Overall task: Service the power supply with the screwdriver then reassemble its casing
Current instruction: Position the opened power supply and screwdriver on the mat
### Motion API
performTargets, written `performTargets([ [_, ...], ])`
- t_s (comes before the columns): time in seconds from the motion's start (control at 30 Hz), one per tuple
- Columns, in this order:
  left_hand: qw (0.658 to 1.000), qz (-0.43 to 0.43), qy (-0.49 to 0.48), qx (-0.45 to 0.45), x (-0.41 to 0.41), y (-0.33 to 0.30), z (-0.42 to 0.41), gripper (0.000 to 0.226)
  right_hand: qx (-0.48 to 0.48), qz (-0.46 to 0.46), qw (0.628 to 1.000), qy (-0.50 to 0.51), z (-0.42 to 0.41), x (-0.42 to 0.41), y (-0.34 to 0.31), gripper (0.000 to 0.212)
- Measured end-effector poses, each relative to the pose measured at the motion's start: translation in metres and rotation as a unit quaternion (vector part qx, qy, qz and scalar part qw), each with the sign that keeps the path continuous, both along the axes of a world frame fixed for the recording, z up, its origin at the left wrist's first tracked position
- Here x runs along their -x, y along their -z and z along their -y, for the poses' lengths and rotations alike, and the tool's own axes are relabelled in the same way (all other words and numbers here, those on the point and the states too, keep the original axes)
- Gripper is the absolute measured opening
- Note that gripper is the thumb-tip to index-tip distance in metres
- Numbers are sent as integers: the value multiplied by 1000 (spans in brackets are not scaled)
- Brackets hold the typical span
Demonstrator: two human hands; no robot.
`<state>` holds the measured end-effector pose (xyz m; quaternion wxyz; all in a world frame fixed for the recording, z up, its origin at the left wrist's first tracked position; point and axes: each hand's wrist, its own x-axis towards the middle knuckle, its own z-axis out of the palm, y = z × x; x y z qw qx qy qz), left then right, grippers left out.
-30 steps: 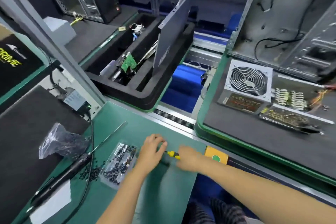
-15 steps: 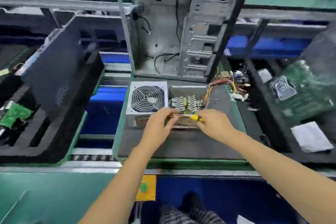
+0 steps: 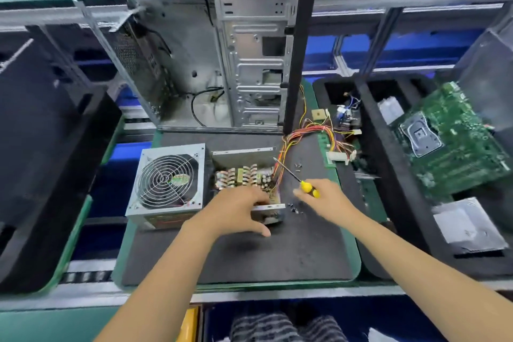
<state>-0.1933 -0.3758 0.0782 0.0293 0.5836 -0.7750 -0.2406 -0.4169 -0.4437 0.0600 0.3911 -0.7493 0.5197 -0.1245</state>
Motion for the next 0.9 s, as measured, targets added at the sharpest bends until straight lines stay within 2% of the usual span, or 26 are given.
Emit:
performTargets([
  [0.1,997,61,40,20,7,2,5,48,-41,46,998,-23,-8,0,3,29],
  [0.27,993,85,61,50,6,4,8,43,-50,95,993,-52,-15,3,7,10],
  [0.4,995,80,46,35,5,3,8,43,-76,97,988,-93,-23,2,9,21],
  [0.5,994,88,56,43,5,3,8,39,-70,119,986,-93,-27,1,10,3],
  [0.57,993,88,54,51,4,6,5,39,-57,130,985,-93,-28,0,12,8],
  [0.7,995,64,39,65,1,10,3,41,-78,145,984,-68,-26,-1,14,2],
  [0.8,995,58,22,79,0,15,2,46,-46,148,988,14,-17,2,16,14],
  [0.9,998,22,-3,64,-3,13,4,54,11,66,993,94,-1,5,18,14],
])
